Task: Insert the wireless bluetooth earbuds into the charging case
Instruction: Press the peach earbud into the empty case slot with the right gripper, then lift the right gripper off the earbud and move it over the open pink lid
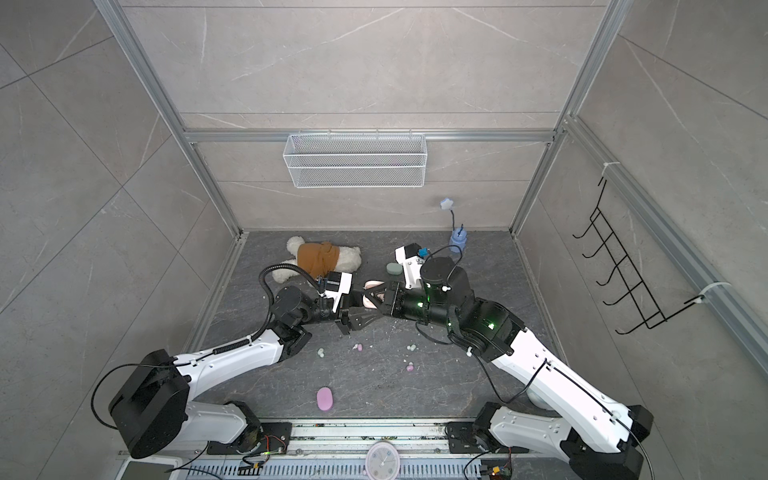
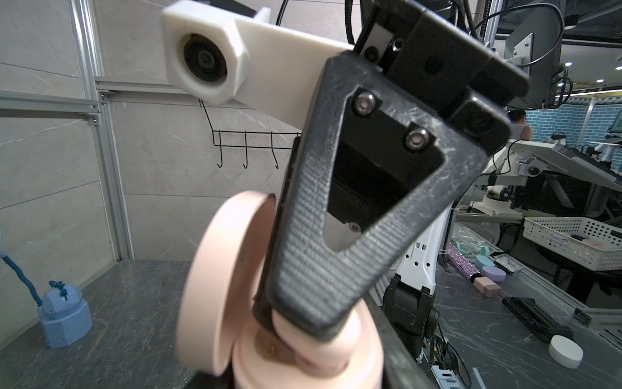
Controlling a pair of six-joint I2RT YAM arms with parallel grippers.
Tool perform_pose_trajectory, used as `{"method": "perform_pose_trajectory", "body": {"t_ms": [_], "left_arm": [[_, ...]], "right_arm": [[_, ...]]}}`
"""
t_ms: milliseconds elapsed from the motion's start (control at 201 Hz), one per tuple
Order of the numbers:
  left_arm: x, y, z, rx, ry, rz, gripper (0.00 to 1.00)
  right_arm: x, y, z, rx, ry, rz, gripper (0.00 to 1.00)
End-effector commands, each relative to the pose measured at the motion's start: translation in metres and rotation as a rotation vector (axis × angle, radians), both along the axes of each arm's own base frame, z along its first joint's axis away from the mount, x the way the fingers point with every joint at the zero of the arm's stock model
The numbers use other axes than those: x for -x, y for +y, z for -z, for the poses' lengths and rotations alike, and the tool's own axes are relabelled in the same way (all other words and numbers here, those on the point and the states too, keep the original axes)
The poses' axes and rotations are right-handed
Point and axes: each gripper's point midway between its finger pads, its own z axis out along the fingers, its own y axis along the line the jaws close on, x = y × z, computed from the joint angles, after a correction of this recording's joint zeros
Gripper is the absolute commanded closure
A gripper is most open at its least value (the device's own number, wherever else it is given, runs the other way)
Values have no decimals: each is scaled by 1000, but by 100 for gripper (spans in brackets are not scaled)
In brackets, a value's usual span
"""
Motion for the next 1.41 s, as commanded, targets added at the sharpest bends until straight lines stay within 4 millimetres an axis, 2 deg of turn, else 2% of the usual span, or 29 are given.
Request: {"method": "perform_pose_trajectory", "body": {"t_ms": [0,174,453,702,936,1070,1404], "left_arm": [[9,8,-31,82,-90,-10,78],[9,9,-32,83,-92,-12,78],[10,9,-31,80,-88,-12,78],[10,9,-29,70,-87,-17,78],[9,9,-26,58,-81,-22,78],[9,9,-25,55,-80,-21,78],[12,9,-25,48,-82,-15,78]], "right_arm": [[3,-5,8,21,21,14,76],[1,-8,9,36,20,29,69],[2,-17,6,63,18,55,63],[10,-25,-13,78,10,48,57],[15,-23,-38,74,-19,9,57],[11,-23,-45,92,-41,14,59],[-19,-31,-34,323,-15,59,61]]}}
